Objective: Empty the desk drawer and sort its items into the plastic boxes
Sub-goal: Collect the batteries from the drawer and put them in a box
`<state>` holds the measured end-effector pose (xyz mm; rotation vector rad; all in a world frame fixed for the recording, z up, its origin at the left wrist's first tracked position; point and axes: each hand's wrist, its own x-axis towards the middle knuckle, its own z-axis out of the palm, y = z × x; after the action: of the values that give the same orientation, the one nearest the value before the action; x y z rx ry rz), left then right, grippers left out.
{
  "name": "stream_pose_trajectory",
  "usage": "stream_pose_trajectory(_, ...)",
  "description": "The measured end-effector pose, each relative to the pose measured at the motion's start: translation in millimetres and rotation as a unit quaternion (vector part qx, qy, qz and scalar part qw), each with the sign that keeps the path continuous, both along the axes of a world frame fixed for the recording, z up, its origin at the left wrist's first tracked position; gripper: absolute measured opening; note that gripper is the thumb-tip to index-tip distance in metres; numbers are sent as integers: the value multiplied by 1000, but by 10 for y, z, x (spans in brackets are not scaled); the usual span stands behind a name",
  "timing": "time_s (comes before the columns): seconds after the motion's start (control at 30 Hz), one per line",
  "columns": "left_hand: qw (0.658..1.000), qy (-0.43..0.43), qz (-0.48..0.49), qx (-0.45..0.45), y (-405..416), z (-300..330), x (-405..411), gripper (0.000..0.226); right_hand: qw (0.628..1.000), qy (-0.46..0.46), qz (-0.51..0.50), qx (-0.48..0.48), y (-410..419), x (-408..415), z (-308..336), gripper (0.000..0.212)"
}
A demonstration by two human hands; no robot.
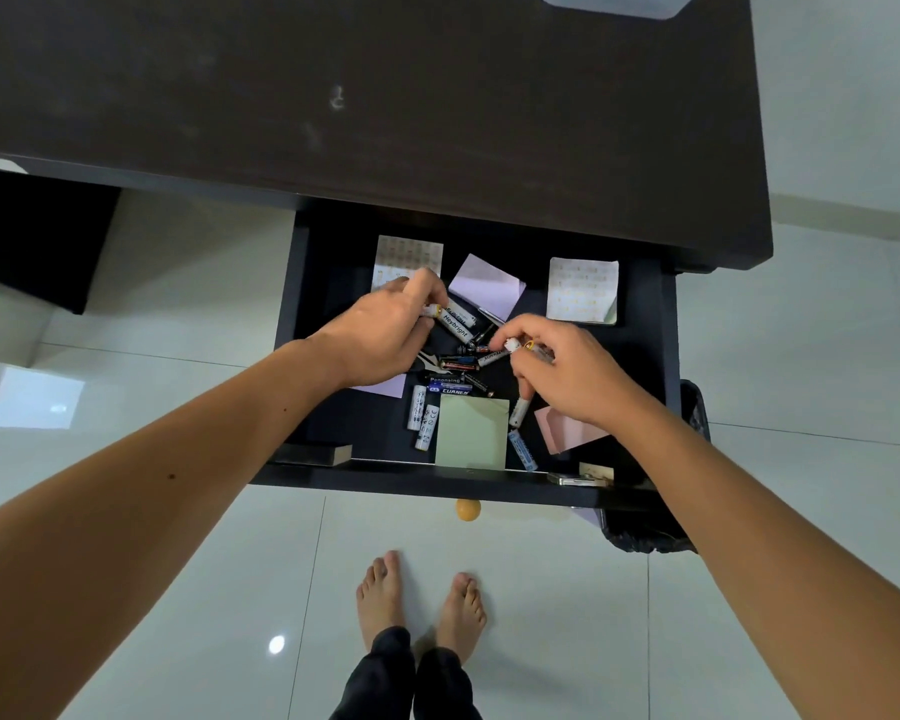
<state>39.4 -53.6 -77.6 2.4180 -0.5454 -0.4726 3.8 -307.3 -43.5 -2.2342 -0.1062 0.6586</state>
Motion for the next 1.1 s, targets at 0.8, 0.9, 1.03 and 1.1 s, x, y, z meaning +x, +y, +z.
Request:
stream_pose_trajectory(0.8,998,-43,-1,40,-31,22,25,23,992,-69,80,-67,6,90,-122,21)
stream_pose_trajectory(0.9,999,-16,11,28,-12,42,63,19,993,-65,63,-74,73,119,-116,18)
stream_pose_trajectory(1.03,999,-28,3,-19,-3,39,87,39,989,-88,49,-106,163,140,-158,15)
stream_pose_trajectory(1.1,999,-19,9,-38,-12,24,92,39,988,-86,52,-119,180,157,-202,21)
